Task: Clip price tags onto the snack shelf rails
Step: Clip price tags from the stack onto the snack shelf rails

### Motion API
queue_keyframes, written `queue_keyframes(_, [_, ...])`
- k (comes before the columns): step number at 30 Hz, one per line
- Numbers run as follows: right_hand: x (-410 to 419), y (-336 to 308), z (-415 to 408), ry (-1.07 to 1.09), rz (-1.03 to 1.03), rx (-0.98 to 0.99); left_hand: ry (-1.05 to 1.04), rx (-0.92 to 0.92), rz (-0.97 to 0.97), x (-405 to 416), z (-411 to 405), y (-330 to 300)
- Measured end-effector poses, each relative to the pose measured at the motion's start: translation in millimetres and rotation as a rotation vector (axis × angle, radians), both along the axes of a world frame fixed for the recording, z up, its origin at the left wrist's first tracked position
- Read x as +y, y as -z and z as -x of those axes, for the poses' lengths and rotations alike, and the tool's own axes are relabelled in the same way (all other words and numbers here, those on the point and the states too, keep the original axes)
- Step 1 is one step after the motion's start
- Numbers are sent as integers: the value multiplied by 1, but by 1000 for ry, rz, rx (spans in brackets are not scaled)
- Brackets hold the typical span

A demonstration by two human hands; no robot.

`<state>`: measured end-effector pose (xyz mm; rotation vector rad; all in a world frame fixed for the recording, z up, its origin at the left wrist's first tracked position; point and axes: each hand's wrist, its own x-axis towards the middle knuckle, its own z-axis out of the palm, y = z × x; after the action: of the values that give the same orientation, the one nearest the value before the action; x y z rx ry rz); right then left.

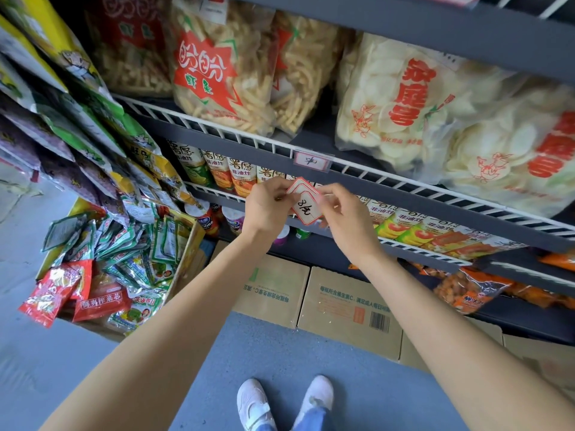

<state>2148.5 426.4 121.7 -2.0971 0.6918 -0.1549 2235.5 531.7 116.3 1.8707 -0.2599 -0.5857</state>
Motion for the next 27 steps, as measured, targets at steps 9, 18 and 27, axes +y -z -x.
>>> queue_keyframes(9, [-9, 44, 1, 36, -157, 53, -143, 262, 136, 2, 15, 53])
queue_keyframes(18, [-28, 144, 6, 82, 162, 24, -147, 290, 19, -6, 19, 163])
queue_keyframes(27, [-35, 198, 0, 234, 506, -12, -76, 217, 61, -33, 11, 227])
